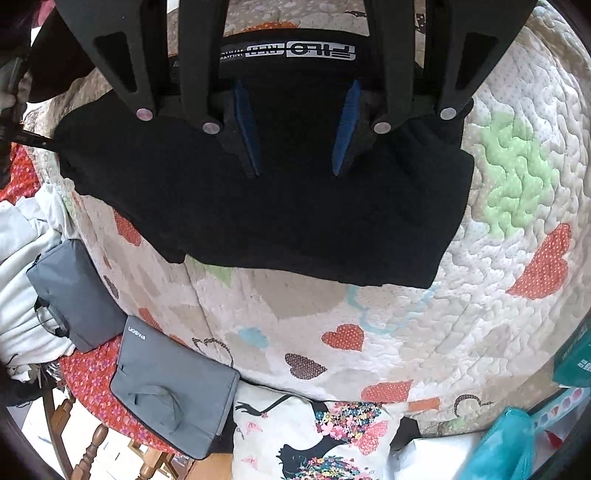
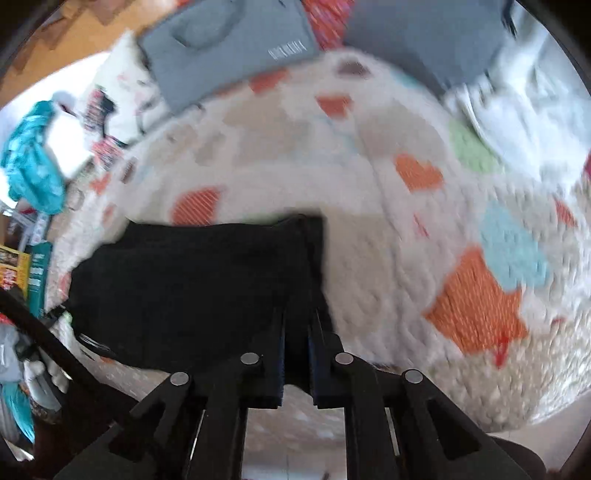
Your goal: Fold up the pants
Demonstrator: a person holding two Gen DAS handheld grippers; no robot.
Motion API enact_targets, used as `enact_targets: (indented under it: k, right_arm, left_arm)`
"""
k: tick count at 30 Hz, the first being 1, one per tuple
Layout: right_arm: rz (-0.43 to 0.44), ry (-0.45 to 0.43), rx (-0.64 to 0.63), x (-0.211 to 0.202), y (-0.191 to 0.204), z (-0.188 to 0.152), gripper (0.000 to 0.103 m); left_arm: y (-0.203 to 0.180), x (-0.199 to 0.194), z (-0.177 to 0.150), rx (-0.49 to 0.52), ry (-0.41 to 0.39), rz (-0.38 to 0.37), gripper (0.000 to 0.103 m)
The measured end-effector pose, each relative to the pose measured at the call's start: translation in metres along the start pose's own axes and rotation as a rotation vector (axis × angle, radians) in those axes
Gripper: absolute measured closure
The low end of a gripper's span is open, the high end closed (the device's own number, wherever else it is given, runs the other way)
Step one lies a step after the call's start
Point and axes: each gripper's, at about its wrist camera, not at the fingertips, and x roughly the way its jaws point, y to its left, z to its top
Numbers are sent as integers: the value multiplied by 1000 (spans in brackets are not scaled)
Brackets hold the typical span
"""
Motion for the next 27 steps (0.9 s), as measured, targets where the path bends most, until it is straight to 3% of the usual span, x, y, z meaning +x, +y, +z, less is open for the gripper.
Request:
enact_targets:
  k: [1, 3, 5, 7, 10, 13, 15, 17, 18, 25, 26, 27]
  right_arm:
    - [-49, -3, -3, 5, -2, 1, 85]
    - [-46, -37, 10, 4, -6, 7, 79]
    - [-5, -90, 44, -2, -9, 15, 39]
    - [30, -118, 42, 0, -7, 27, 27]
    - [70, -102, -4, 21, 3, 44, 27]
    - [52, -55, -36, 54, 12, 49, 27]
    - [9, -100, -73, 57, 22, 46, 39]
    - [23, -114, -51, 51, 24, 47, 66]
    - [97, -101, -18, 48, 21, 49, 86]
    - [35, -213, 17, 8, 23, 85, 91]
    - [15, -235, 29, 3, 22, 95, 97]
    - [-6, -246, 30, 0, 19, 103, 97]
  left_arm:
    - [-1, 0, -1, 4, 0, 6, 64]
    - [-5, -1, -2, 25, -6, 19, 64]
    - [-6, -1, -3, 36, -12, 27, 64]
    - [-6, 1, -3, 32, -10, 23, 64]
    - [-6, 3, -3, 29, -8, 15, 64]
    - [-7, 0, -4, 37, -20, 2, 63]
    - [-6, 0, -5, 38, -21, 9, 62]
    - [-3, 2, -5, 27, -17, 27, 61]
    - [-1, 4, -4, 16, -12, 33, 61]
    - [-4, 8, -2, 5, -18, 55, 61]
    - [-5, 8, -1, 6, -21, 57, 61]
    - [-7, 9, -1, 7, -23, 55, 61]
